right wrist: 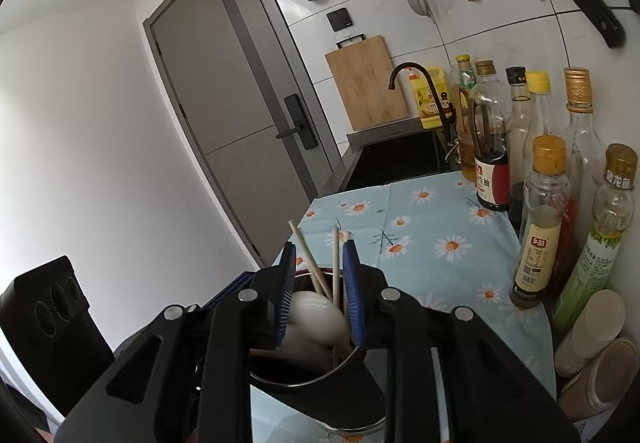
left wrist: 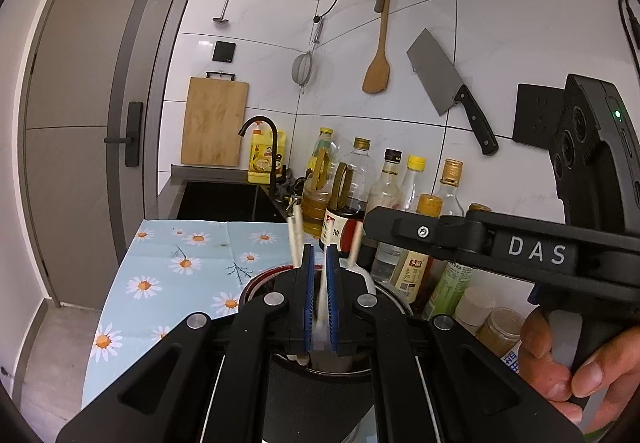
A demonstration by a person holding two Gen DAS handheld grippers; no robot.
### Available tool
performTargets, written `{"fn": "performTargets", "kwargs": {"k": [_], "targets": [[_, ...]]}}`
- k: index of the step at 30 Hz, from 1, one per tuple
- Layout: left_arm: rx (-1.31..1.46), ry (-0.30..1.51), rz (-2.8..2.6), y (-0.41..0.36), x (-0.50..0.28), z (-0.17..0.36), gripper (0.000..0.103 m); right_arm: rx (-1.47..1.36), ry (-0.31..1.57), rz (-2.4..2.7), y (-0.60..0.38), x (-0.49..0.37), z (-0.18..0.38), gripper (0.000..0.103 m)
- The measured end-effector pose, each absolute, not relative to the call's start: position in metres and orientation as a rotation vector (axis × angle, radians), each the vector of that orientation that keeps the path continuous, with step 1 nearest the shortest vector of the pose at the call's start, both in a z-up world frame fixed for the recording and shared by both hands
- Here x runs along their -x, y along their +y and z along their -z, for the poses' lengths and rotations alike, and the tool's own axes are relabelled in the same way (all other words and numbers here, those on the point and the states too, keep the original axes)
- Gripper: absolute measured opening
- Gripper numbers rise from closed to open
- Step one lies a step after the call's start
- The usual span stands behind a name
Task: Organize utensils
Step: 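Lower both spoons into the black holder and open both grippers, then move both open grippers down to the remaining spoon and chopstick on the table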
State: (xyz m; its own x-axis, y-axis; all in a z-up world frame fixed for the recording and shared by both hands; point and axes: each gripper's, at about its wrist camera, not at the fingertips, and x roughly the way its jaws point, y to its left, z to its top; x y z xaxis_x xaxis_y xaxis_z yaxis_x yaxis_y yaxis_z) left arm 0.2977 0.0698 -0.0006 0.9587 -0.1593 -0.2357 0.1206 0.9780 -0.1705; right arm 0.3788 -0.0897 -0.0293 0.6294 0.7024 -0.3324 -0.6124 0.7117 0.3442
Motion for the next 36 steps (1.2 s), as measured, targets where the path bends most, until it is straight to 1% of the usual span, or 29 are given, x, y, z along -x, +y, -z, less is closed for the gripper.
{"fn": "performTargets", "kwargs": {"k": [10,14,15,16,17,18,22,28,36], "targets": [[0.16,0.231,0.165,0.069,-0.287,-0.019,0.006,-0.229,0.453,-0.754,-0.103,-0.364,0.015,0.026],[0.148,0.21,0.183,0.069,-0.274,-0.037,0.006,-0.231,0.456,-0.753,-0.112,-0.352,0.007,0.029],[0.146,0.205,0.186,0.069,-0.271,-0.041,0.006,-0.232,0.46,-0.752,-0.113,-0.35,0.005,0.029],[0.145,0.2,0.19,0.07,-0.266,-0.047,0.009,-0.24,0.471,-0.753,-0.117,-0.347,0.003,0.03],[0.146,0.194,0.191,0.071,-0.262,-0.051,0.019,-0.251,0.481,-0.756,-0.12,-0.343,0.002,0.033],[0.15,0.187,0.195,0.073,-0.257,-0.056,0.022,-0.257,0.488,-0.757,-0.123,-0.34,0.002,0.034],[0.157,0.194,0.21,0.077,-0.239,-0.068,0.022,-0.277,0.548,-0.773,-0.133,-0.324,0.002,0.034],[0.168,0.256,0.229,0.084,-0.206,-0.07,0.022,-0.249,0.628,-0.778,-0.142,-0.295,0.017,0.035],[0.217,0.448,0.243,0.09,-0.175,-0.036,0.022,-0.235,0.74,-0.783,-0.151,-0.268,0.05,0.037]]}}
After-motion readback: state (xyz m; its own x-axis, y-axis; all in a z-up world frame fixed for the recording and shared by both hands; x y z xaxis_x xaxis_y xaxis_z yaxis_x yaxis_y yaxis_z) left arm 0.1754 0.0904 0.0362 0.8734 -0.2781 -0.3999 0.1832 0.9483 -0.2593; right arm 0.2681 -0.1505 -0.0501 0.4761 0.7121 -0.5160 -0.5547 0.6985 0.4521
